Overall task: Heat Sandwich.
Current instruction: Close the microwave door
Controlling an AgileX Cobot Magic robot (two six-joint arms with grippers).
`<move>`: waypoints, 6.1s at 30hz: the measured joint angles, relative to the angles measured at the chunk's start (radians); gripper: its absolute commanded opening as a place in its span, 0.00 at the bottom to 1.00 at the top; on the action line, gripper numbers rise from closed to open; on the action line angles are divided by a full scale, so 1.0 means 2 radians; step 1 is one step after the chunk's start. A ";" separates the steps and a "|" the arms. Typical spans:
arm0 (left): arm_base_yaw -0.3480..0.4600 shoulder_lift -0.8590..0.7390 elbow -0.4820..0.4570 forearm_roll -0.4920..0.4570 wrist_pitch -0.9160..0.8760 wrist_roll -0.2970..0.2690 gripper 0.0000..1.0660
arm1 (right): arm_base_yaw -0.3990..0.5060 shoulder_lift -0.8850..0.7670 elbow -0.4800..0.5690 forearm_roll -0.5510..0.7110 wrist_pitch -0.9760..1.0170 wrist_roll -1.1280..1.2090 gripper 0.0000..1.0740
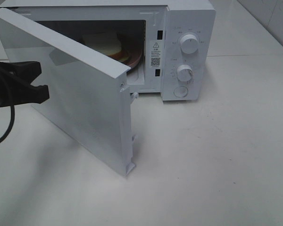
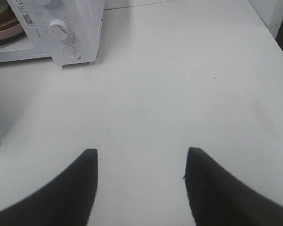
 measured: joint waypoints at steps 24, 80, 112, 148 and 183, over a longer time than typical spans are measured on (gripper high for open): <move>-0.172 0.146 -0.124 -0.284 -0.078 0.207 0.00 | 0.000 0.000 0.000 0.000 0.000 0.000 0.51; -0.222 0.342 -0.417 -0.488 -0.115 0.830 0.00 | 0.000 0.000 0.000 0.000 0.000 0.000 0.51; -0.200 0.347 -0.417 -0.481 -0.102 0.831 0.00 | 0.000 0.000 0.000 0.000 0.000 0.000 0.49; -0.188 0.347 -0.416 -0.508 -0.104 0.829 0.00 | 0.000 0.000 0.000 0.000 0.000 0.000 0.49; -0.214 0.239 -0.417 -0.719 0.116 0.813 0.00 | 0.000 0.000 0.000 0.000 0.000 0.000 0.49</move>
